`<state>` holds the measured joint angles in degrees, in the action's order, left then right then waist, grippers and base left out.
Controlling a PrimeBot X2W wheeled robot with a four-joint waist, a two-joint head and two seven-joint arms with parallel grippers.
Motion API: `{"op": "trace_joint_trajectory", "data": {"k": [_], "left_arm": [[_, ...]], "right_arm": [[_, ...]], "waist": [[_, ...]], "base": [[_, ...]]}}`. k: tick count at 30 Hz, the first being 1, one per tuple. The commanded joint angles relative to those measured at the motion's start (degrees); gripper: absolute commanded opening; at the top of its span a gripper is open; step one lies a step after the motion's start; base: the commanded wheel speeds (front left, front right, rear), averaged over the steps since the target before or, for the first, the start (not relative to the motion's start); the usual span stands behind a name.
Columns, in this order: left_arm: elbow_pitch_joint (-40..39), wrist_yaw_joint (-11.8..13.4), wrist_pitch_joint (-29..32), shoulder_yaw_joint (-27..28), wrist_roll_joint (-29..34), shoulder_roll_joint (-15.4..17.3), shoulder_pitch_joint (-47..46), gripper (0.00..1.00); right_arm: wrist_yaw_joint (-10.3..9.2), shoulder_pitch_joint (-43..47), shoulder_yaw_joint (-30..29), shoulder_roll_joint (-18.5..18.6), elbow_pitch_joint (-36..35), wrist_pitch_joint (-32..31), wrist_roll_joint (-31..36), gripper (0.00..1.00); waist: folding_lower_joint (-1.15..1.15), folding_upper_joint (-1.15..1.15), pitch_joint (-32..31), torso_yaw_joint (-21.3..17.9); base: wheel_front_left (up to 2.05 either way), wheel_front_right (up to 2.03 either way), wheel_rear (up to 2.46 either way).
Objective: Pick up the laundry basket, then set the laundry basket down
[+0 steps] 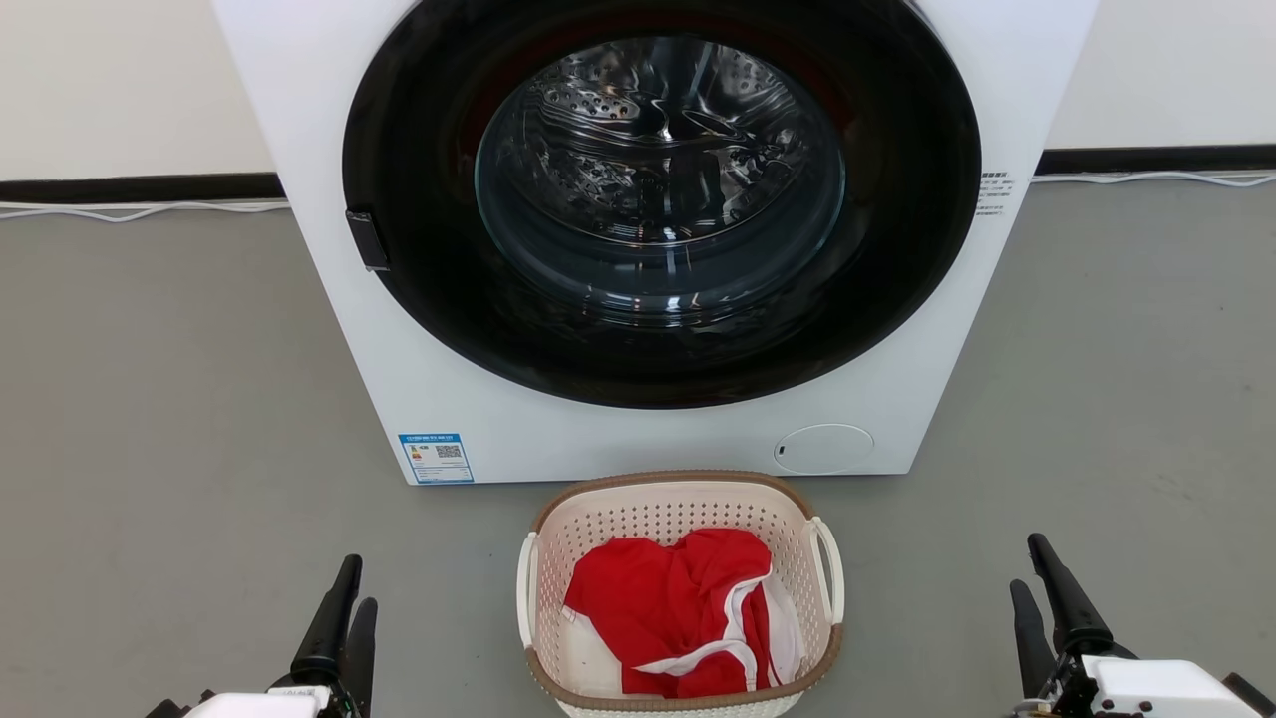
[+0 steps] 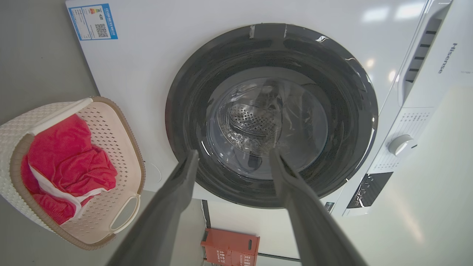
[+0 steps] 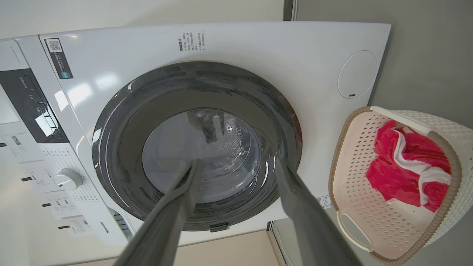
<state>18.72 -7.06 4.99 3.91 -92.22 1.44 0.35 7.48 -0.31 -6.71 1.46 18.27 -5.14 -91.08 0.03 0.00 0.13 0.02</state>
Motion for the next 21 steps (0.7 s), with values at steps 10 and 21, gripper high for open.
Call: {"op": "trace_joint_trajectory", "data": {"k": [10,21], "left_arm": [[-1.94,-0.08,-1.99,0.13,5.36,0.41,-1.54,1.0],[-2.51,1.11,-3.88,0.18,13.81,0.52,-1.47,1.0]], "right_arm": [[0.0,-1.83,0.27,0.53,-2.94,2.42,8.76,1.0],[0.0,-1.84,1.18,0.62,-4.46,4.28,20.95,1.0]], "waist": [[-0.03,0.0,0.19,-0.01],[-0.03,0.0,0.27,0.06]], "base": [[0.0,0.0,0.0],[0.0,0.0,0.0]]}}
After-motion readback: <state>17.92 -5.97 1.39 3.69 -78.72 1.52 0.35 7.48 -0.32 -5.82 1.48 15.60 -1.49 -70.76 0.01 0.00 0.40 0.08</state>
